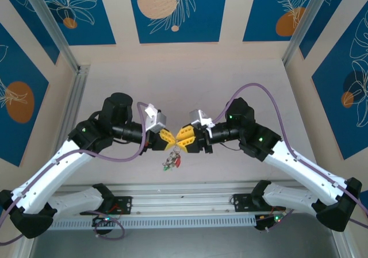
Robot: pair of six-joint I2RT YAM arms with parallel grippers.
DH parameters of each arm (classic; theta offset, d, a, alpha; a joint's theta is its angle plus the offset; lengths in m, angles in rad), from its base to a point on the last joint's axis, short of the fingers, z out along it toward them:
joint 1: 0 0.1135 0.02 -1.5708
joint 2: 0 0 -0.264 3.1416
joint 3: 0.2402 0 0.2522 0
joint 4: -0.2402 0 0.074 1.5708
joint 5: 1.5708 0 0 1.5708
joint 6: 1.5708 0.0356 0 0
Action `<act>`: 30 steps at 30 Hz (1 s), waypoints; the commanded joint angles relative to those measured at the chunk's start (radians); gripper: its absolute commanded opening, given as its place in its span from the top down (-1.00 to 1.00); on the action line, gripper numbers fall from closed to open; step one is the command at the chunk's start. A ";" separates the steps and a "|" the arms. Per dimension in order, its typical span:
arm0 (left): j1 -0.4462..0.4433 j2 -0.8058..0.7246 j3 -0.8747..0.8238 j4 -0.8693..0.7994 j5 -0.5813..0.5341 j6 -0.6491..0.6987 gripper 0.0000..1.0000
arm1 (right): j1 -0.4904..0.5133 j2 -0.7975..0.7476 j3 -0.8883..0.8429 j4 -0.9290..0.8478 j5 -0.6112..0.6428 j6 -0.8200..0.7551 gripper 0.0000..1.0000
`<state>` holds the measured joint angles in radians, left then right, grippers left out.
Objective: Put the keys on the keyring
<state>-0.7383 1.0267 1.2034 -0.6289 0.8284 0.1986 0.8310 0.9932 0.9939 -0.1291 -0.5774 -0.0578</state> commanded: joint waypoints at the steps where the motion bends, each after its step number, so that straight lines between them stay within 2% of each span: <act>1: -0.009 -0.006 0.014 0.038 -0.016 0.017 1.00 | 0.004 -0.057 -0.017 0.043 0.040 0.031 0.28; 3: -0.007 -0.010 0.009 0.049 -0.024 0.016 1.00 | 0.003 -0.098 -0.056 0.045 0.066 0.047 0.19; 8: -0.008 -0.010 0.012 0.058 -0.024 0.016 1.00 | 0.000 -0.147 -0.096 -0.001 0.110 0.061 0.23; 21: -0.007 -0.019 0.004 0.068 -0.010 0.026 1.00 | -0.039 -0.040 -0.063 -0.011 0.089 0.110 0.28; 30: -0.008 -0.022 -0.007 0.077 -0.031 0.025 1.00 | -0.033 -0.092 -0.107 -0.034 0.016 0.093 0.51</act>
<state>-0.7380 1.0279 1.1992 -0.6060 0.7834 0.2020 0.7971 0.9188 0.9028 -0.1280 -0.5213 0.0368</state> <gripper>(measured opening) 0.053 0.252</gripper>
